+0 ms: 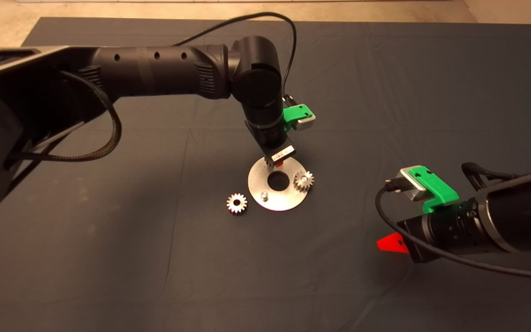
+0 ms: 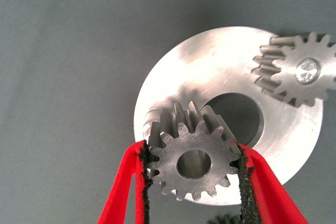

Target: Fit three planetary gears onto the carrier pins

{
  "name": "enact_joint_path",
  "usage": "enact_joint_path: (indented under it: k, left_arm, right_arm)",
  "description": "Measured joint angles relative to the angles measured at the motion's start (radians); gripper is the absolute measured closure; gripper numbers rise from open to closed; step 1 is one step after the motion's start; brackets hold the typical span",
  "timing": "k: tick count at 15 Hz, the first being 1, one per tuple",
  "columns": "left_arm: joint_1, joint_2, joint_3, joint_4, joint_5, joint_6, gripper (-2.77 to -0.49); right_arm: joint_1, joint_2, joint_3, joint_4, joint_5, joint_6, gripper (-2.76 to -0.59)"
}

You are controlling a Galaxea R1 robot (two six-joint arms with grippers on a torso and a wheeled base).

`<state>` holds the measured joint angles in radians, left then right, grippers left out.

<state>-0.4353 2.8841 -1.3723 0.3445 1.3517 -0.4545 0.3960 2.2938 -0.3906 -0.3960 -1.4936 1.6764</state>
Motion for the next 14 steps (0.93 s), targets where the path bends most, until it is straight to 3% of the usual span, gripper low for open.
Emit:
enact_joint_path:
  k: [14]
  left_arm:
    - [0.0, 0.0, -0.041, 0.0, -0.002, 0.068, -0.77]
  right_arm:
    - [0.0, 0.0, 0.001, 0.002, 0.0, 0.0, -1.6]
